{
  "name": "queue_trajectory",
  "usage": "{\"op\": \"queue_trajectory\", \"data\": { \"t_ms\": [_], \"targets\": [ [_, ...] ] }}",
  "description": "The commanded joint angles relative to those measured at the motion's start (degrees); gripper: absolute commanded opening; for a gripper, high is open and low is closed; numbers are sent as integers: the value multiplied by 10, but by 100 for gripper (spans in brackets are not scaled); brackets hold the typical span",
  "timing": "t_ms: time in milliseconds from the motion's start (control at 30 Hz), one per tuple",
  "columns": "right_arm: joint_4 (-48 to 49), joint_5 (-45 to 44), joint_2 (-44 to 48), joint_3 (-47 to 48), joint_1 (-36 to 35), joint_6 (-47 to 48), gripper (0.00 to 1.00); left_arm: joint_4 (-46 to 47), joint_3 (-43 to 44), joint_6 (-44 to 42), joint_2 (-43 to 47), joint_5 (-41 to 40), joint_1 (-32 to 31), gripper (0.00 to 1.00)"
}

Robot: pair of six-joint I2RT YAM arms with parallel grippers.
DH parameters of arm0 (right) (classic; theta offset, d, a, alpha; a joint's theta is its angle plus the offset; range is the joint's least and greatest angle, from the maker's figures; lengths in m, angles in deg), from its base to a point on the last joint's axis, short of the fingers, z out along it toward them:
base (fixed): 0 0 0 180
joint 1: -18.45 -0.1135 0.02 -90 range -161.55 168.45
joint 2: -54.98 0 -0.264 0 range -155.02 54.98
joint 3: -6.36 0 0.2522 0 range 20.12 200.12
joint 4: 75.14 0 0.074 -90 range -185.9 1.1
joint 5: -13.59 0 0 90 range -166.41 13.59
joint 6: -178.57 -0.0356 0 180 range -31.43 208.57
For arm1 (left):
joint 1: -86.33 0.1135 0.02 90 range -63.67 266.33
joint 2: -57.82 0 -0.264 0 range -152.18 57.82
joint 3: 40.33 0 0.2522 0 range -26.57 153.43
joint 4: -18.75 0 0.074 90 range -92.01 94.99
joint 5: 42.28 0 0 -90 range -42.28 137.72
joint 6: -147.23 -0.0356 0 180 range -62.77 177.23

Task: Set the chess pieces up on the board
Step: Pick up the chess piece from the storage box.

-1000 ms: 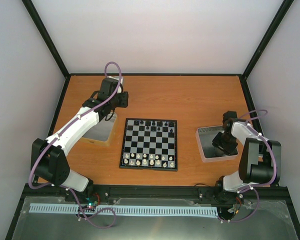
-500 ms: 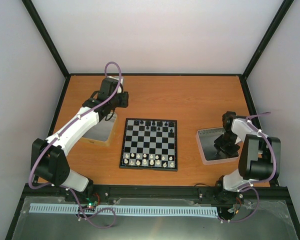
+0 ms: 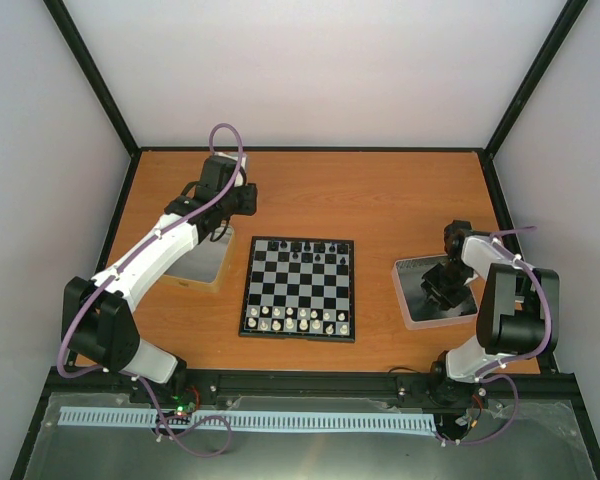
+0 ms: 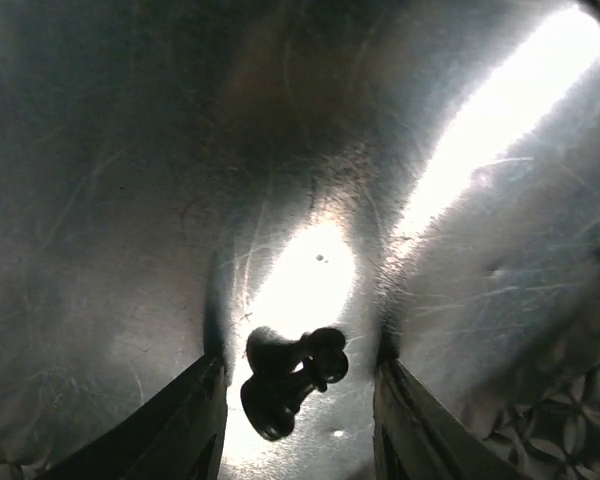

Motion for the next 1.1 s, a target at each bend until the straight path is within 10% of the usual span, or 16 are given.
{"op": "queue_trajectory", "data": {
  "t_ms": [0,1067],
  "targets": [
    [28,12,-8,-9,4,-9,38,8,27,-3,-7,-4,6,49],
    [80,9,22,23,-4,47,26,26,19,-14,-2,83,6,50]
  ]
}}
